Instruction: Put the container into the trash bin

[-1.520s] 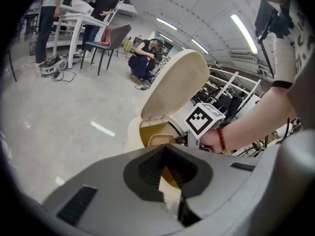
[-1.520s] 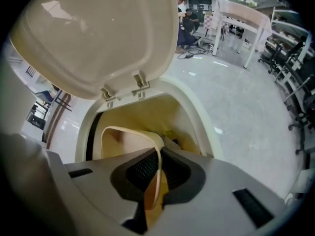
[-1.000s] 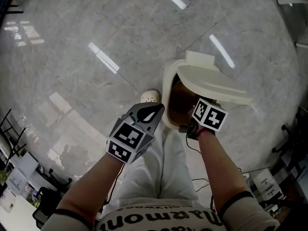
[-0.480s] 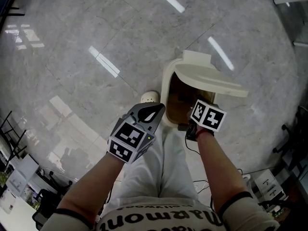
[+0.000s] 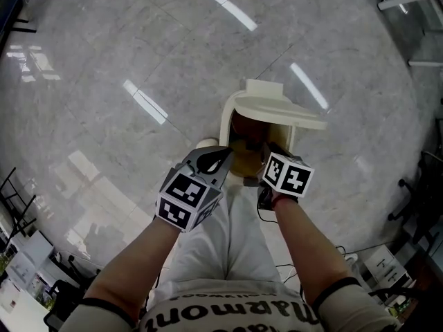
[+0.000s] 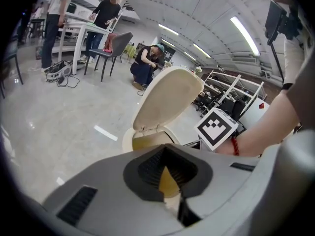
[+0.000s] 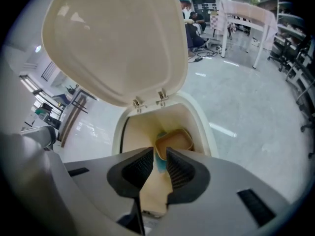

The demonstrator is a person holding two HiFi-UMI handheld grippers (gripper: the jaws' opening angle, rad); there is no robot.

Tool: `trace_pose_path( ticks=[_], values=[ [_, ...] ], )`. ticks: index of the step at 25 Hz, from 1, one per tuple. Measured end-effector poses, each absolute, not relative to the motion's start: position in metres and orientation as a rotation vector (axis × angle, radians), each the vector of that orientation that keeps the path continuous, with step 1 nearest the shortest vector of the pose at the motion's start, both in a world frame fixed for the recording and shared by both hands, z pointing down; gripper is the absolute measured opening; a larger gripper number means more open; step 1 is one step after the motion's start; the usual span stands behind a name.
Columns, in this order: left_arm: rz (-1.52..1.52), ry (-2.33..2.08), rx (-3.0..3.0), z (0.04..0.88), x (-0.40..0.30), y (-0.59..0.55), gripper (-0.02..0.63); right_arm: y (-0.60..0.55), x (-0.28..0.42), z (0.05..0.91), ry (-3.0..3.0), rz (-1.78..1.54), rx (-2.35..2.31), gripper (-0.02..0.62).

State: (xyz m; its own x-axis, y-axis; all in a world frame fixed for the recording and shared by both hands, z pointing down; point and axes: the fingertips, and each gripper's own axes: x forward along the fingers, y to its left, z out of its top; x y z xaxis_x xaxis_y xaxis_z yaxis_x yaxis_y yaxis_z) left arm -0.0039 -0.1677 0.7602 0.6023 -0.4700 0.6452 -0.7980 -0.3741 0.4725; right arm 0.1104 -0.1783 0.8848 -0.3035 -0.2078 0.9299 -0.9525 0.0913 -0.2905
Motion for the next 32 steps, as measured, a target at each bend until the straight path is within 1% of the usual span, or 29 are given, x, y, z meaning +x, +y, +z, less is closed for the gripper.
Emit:
trace_pose_path(
  ticks=[7,21,24,29,32],
  values=[
    [0.535,-1.033,2.081,0.715,0.009,-0.181,-0.006,-0.192,0.107,0.821,-1.775,1.203,1.126,0.075],
    [0.516,-1.257,2.151,0.583,0.023,-0.197,-0.006,-0.224,0.119,0.657,-2.063,1.105,1.145,0.075],
    [0.475,-1.318,2.154,0.553,0.022,-0.207,-0.006,-0.232,0.122,0.627,-2.106,1.049,1.142,0.075],
    [0.509,-1.378,2.247,0.509,0.021,-0.213,-0.006,-0.247,0.126,0.581,-2.200,0.969,1.129,0.075],
    [0.464,-1.411,2.264,0.482,0.015,-0.212,-0.006,-0.251,0.122,0.548,-2.309,0.974,1.100,0.075]
  ],
)
